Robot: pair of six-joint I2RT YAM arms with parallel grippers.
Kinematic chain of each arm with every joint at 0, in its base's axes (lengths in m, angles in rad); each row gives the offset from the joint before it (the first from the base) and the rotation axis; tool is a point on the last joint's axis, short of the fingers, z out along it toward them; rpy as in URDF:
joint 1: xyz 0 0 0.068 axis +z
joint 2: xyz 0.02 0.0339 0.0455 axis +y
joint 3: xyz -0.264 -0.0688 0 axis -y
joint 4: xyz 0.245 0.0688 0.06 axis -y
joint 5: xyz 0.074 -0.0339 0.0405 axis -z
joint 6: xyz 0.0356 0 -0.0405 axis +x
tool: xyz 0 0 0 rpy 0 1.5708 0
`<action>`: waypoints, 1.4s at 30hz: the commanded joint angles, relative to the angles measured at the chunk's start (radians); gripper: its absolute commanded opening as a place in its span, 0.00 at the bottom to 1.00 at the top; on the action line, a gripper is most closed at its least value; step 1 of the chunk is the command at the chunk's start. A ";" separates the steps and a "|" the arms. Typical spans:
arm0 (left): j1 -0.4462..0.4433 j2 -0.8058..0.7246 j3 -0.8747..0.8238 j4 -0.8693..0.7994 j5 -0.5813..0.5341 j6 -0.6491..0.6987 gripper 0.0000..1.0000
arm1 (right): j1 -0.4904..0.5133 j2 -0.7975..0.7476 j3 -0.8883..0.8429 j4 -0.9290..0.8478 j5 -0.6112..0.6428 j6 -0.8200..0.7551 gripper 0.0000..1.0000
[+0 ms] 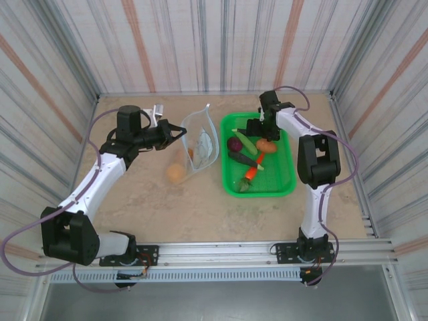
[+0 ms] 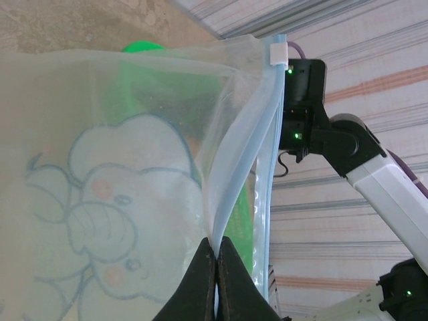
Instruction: Place the food in the zip-top bag and seal the zipper
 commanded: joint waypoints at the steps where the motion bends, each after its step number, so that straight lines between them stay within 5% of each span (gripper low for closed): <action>1: 0.012 -0.003 -0.014 0.021 0.014 -0.016 0.00 | -0.009 -0.077 -0.041 -0.012 -0.004 0.027 0.94; 9: 0.013 -0.008 -0.015 0.023 0.013 -0.018 0.00 | -0.019 -0.156 -0.157 -0.010 -0.005 0.066 0.92; 27: 0.018 -0.007 -0.024 0.040 0.019 -0.033 0.00 | -0.013 -0.160 -0.253 -0.030 0.034 0.081 0.65; 34: 0.019 0.000 -0.024 0.041 0.022 -0.036 0.00 | -0.002 -0.122 -0.222 -0.065 0.043 0.076 0.70; 39: 0.019 -0.001 -0.024 0.043 0.024 -0.034 0.00 | 0.005 -0.142 -0.217 -0.075 0.050 0.086 0.49; 42: 0.019 -0.004 -0.023 0.041 0.022 -0.029 0.00 | 0.006 -0.198 -0.200 -0.096 0.082 0.093 0.48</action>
